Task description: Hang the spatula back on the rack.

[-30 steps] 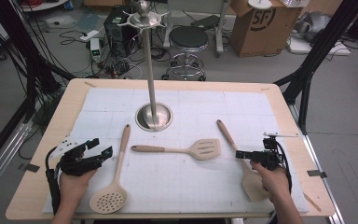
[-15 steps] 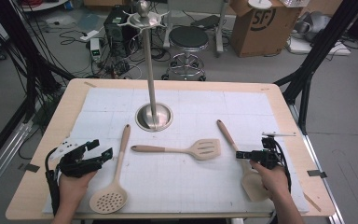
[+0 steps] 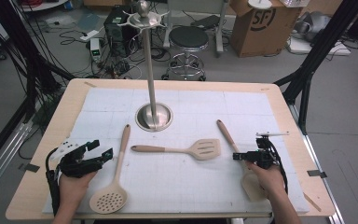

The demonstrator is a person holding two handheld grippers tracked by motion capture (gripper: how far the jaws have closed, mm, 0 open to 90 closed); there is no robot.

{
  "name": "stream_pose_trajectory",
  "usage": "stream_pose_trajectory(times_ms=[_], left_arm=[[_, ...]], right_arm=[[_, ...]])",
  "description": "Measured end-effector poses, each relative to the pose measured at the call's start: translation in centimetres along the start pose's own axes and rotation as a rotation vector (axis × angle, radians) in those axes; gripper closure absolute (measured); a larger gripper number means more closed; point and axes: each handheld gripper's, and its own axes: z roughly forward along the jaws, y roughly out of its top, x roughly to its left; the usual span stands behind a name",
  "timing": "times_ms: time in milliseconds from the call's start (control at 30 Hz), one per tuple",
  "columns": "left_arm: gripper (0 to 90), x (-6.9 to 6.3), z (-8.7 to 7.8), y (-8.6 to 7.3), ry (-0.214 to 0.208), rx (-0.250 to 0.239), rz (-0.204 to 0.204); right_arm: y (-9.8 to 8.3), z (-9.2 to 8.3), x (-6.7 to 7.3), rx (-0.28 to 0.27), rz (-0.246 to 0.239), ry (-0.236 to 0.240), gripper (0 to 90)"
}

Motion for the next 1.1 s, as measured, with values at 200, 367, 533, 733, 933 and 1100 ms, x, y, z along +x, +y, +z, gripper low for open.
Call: stream_pose_trajectory(times_ms=[200, 367, 533, 733, 933, 1100], left_arm=[[26.0, -0.06, -0.05, -0.01, -0.002, 0.001, 0.005], [26.0, 0.02, -0.23, -0.03, 0.001, -0.005, 0.001], [26.0, -0.02, -0.27, -0.05, 0.004, -0.004, -0.003], [25.9, -0.11, -0.26, -0.05, 0.003, -0.001, 0.0], [26.0, 0.03, -0.47, -0.09, 0.009, -0.003, -0.003], [26.0, 0.2, -0.82, -0.17, 0.02, -0.01, -0.013]], right_arm=[[-0.04, 0.12, 0.18, 0.005, -0.022, -0.014, 56.4], [-0.06, 0.14, 0.34, 0.008, -0.039, -0.043, 61.6], [-0.02, 0.16, 0.25, 0.013, -0.05, -0.051, 65.5], [-0.09, 0.22, 0.47, 0.013, -0.08, -0.091, 74.5], [0.01, 0.2, 0.37, 0.019, -0.103, -0.097, 77.0], [0.05, 0.09, 0.2, 0.019, -0.08, -0.081, 78.2]])
